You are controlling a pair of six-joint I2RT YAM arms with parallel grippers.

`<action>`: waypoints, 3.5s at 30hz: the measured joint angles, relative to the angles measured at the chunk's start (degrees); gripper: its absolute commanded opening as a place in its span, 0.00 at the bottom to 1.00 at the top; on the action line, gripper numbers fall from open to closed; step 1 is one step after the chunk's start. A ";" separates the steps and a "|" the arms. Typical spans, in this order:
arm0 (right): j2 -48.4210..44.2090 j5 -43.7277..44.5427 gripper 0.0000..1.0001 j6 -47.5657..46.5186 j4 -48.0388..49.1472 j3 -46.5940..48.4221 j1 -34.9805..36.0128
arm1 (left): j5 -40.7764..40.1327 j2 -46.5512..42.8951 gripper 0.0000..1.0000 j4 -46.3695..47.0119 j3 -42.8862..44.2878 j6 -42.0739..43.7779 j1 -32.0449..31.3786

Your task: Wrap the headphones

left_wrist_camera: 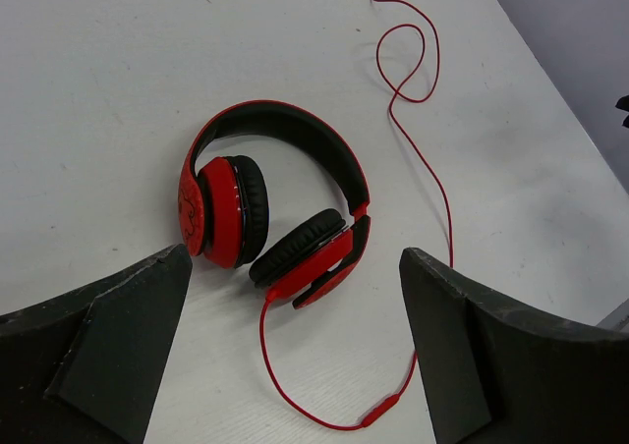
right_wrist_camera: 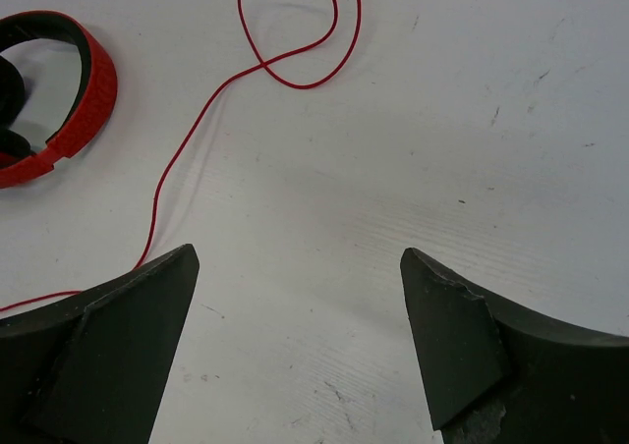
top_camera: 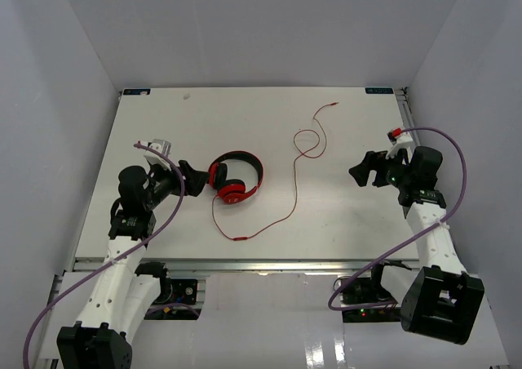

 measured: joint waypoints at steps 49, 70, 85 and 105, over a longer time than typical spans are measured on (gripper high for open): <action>69.93 18.45 0.66 -4.70 -21.94 64.32 48.84 | -1.73 1.14 0.98 -1.22 0.00 1.27 -0.02; 72.29 23.00 0.08 -4.46 -19.84 66.54 49.55 | 2.75 2.65 0.98 0.36 -0.02 -4.73 -0.21; 32.55 20.32 0.08 2.89 -11.50 35.95 33.28 | 1.24 -11.58 0.98 1.83 -4.93 -18.96 -12.37; 18.23 24.59 0.08 10.54 -7.69 19.22 26.70 | -11.98 -3.45 0.98 4.62 -9.40 -21.86 -32.00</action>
